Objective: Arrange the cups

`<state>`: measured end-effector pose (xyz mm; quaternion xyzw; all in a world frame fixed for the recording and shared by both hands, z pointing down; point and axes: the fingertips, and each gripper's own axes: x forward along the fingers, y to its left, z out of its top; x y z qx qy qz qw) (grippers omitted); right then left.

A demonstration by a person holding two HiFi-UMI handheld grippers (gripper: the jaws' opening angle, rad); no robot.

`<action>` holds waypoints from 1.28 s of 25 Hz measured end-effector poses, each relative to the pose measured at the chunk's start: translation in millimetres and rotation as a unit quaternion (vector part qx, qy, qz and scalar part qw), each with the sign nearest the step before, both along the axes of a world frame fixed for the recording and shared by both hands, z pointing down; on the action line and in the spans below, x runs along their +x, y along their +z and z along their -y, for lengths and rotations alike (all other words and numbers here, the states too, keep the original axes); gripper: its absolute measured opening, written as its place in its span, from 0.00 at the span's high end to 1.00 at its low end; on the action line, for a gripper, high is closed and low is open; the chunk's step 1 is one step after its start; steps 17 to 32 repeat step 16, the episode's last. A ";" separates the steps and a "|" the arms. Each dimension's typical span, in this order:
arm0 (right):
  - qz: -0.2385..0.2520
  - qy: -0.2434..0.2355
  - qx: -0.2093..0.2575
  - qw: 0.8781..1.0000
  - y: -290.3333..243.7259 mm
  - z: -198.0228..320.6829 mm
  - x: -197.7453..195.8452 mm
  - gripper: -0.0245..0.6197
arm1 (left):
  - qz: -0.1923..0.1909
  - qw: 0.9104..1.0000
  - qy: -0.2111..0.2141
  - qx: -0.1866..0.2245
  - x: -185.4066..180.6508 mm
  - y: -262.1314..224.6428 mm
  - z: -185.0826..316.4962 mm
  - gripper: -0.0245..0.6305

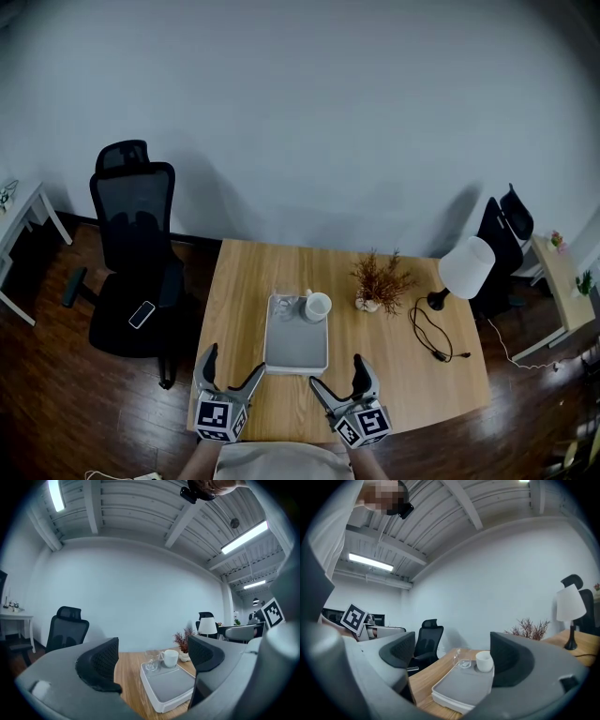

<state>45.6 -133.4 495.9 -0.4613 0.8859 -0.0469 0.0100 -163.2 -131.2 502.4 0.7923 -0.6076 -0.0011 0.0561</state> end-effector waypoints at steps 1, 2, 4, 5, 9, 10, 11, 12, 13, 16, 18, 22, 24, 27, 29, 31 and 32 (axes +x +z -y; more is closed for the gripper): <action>0.000 0.002 0.000 1.000 -0.2 0.5 1.3 0.19 | 0.000 1.000 0.001 0.000 1.1 -0.3 0.7 0.26; 0.000 0.004 0.000 1.000 -0.3 0.8 2.4 0.19 | -0.001 1.000 0.003 0.000 2.0 -0.6 1.1 0.26; -0.001 0.007 -0.001 1.000 -0.3 1.0 4.2 0.19 | -0.002 1.000 0.004 0.000 3.4 -0.5 1.6 0.26; -0.002 0.009 0.000 1.000 -0.4 1.1 5.2 0.19 | -0.002 1.000 0.005 -0.001 4.2 -0.1 1.9 0.26; -0.018 0.026 0.012 0.999 -2.2 1.8 9.7 0.19 | -0.015 1.000 0.014 -0.011 9.2 2.4 5.1 0.26; -0.020 0.028 0.014 0.999 -2.4 1.8 10.3 0.19 | -0.017 1.000 0.016 -0.012 10.7 2.7 5.6 0.26; -0.022 0.029 0.016 0.999 -2.5 1.7 10.7 0.19 | -0.018 1.000 0.017 -0.013 12.2 3.0 5.7 0.27; -0.023 0.030 0.017 0.999 -2.4 1.6 11.1 0.19 | -0.018 1.000 0.018 -0.013 13.8 3.2 5.7 0.27; -0.024 0.031 0.018 0.999 -2.2 1.5 11.6 0.19 | -0.019 1.000 0.019 -0.013 15.5 3.4 5.6 0.27; -0.026 0.034 0.016 0.999 -0.4 1.1 13.6 0.19 | -0.020 0.999 0.024 -0.012 20.9 3.9 4.8 0.27; -0.026 0.034 0.016 0.999 -0.4 1.1 13.6 0.19 | -0.020 0.999 0.024 -0.012 20.9 3.9 4.8 0.27; -0.026 0.034 0.016 0.999 -0.4 1.1 13.6 0.19 | -0.020 0.999 0.024 -0.012 20.9 3.9 4.8 0.27; -0.026 0.034 0.016 0.999 -0.4 1.1 13.6 0.19 | -0.020 0.999 0.024 -0.012 20.9 3.9 4.8 0.27; -0.026 0.034 0.016 0.999 -0.4 1.1 13.6 0.19 | -0.020 0.999 0.024 -0.012 20.9 3.9 4.8 0.27; -0.026 0.034 0.016 0.999 -0.4 1.1 13.6 0.19 | -0.020 0.999 0.024 -0.012 20.9 3.9 4.8 0.27; -0.026 0.034 0.016 0.999 -0.4 1.1 13.6 0.19 | -0.020 0.999 0.024 -0.012 20.9 3.9 4.8 0.27; -0.026 0.034 0.016 0.999 -0.4 1.1 13.6 0.19 | -0.020 0.999 0.024 -0.012 20.9 3.9 4.8 0.27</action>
